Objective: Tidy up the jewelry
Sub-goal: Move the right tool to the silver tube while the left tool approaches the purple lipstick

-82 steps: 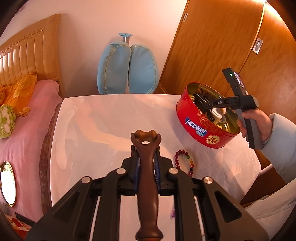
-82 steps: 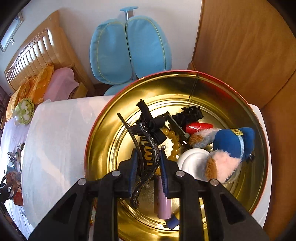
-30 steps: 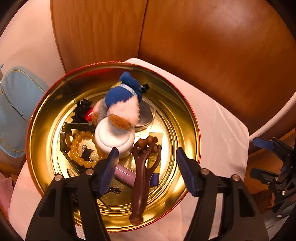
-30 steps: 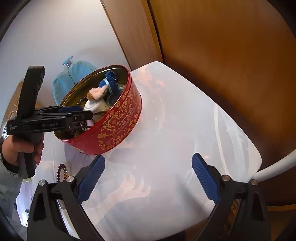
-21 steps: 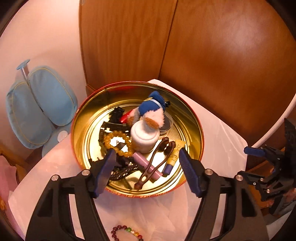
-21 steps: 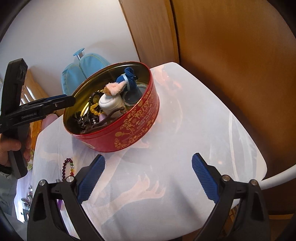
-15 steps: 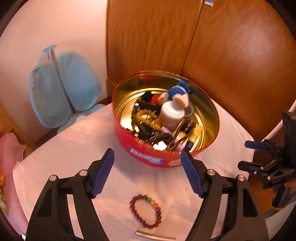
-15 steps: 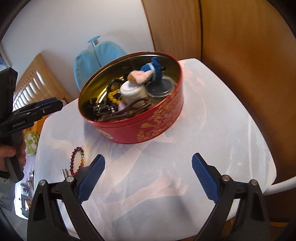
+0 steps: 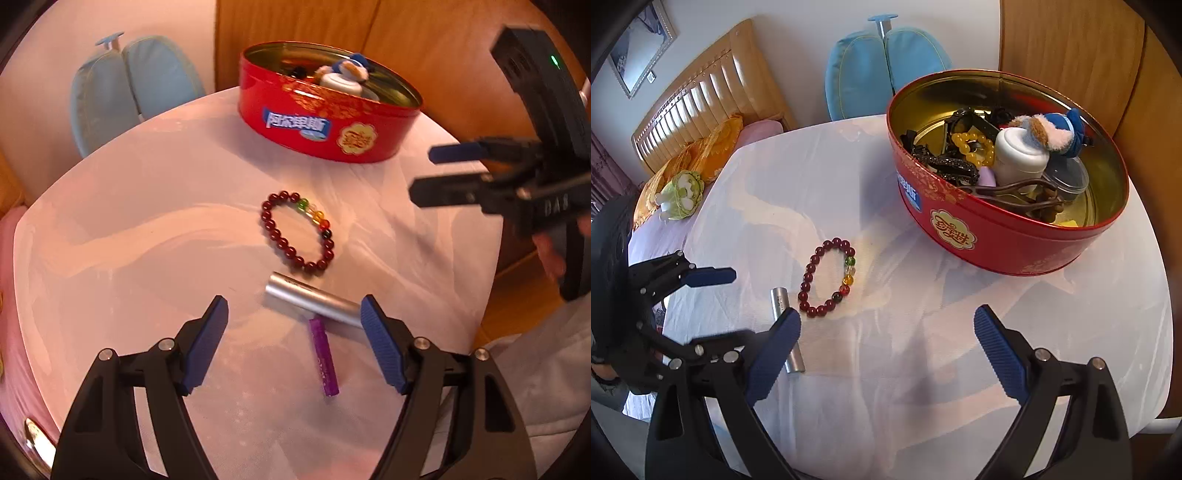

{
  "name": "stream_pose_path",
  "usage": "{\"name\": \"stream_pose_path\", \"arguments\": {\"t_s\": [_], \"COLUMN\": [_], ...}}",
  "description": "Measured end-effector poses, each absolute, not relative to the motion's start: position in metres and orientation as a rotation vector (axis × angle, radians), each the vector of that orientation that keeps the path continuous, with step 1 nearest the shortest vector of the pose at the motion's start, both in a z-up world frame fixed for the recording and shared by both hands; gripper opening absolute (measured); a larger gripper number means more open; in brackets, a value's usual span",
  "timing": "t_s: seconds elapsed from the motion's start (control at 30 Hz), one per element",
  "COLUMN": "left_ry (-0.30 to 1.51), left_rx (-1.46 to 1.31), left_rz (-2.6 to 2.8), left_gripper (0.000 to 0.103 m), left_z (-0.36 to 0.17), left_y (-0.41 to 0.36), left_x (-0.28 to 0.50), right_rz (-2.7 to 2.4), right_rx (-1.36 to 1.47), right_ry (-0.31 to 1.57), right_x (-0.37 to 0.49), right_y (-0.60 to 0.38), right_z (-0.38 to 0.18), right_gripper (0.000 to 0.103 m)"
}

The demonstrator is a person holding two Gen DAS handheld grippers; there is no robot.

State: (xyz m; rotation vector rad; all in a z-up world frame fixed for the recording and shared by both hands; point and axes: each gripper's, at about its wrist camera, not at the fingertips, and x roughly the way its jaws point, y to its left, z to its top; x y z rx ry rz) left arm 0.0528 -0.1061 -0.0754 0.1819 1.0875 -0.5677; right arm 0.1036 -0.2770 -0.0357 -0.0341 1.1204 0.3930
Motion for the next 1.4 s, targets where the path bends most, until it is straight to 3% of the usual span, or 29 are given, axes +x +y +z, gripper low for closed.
{"name": "stream_pose_path", "arguments": {"t_s": [0.23, 0.97, 1.4], "left_ry": [1.032, 0.955, 1.086], "left_rx": [0.170, 0.478, 0.152], "left_rz": [-0.726, -0.886, -0.622], "left_gripper": [0.073, 0.074, 0.074], "left_z": [-0.086, -0.097, -0.089], "left_y": [-0.117, -0.134, -0.067], "left_x": [0.056, 0.058, 0.031], "right_rz": [0.363, 0.265, 0.525], "right_rx": [-0.025, 0.012, -0.300], "right_ry": [1.135, 1.195, 1.167], "right_x": [0.106, 0.086, 0.064], "right_y": [-0.279, -0.296, -0.207], "right_z": [-0.039, -0.051, -0.061], "right_gripper": [0.096, 0.096, 0.096]}}
